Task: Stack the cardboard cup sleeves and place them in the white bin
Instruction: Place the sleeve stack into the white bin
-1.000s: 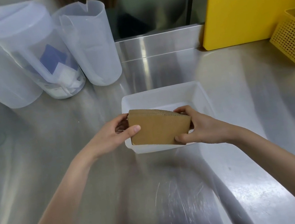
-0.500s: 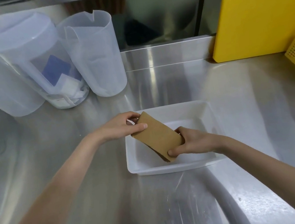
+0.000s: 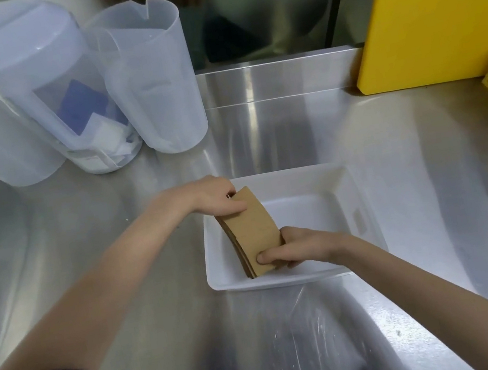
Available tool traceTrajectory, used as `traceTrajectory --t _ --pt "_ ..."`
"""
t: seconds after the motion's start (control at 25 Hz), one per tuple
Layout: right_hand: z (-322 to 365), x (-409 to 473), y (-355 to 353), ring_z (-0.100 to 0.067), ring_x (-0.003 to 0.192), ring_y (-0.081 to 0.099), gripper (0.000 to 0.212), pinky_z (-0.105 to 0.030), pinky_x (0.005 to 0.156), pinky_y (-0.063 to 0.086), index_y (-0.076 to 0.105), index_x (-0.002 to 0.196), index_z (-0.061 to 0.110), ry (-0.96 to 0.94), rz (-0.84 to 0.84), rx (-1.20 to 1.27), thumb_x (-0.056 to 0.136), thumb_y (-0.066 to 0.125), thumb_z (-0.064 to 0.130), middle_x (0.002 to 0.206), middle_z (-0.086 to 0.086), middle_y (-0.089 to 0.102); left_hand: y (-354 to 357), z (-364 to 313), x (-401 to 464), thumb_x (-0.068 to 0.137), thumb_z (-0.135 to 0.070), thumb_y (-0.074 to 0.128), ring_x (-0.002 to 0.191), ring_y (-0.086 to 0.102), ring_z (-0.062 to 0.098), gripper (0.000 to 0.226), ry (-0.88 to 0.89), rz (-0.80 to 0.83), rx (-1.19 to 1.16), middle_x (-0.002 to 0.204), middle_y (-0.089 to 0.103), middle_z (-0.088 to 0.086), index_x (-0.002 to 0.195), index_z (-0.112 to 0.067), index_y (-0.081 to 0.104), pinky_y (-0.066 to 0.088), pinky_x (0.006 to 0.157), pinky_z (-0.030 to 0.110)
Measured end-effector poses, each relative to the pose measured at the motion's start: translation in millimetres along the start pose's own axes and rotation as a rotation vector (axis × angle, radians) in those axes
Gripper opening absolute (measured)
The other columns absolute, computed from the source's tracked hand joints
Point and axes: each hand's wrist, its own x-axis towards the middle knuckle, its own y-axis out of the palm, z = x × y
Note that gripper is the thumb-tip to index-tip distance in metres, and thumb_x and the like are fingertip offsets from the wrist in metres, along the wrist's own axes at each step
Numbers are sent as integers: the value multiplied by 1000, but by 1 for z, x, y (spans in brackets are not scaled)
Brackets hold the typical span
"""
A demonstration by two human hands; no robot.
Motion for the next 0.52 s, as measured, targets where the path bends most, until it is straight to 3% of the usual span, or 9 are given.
traceTrajectory --t 0.08,0.16,0.4,0.52 --pt "-1 2 2 -12 74 48 17 -21 70 39 50 77 19 30 -8 34 85 57 32 78 2 51 2 -6 4 88 -36 38 76 46 23 34 -27 34 44 67 47 0 77 -7 52 34 59 28" --pt "-2 4 5 -10 70 48 17 -22 69 38 47 74 22 42 -11 77 85 57 32 75 4 50 5 -8 8 88 -36 36 76 47 21 31 -40 59 47 66 44 -3 74 -11 49 34 58 27" --pt "-2 15 13 -10 64 47 16 -21 61 36 50 78 19 58 -32 141 82 58 33 72 3 51 9 -6 16 87 -33 37 70 44 20 31 -48 70 37 65 42 -2 61 -16 41 32 56 27" --pt "1 18 15 -10 67 47 23 -20 60 37 51 89 16 69 -50 101 81 59 36 75 4 50 10 -2 17 87 -28 38 64 41 18 33 -36 50 46 62 41 -2 57 -16 38 32 54 27"
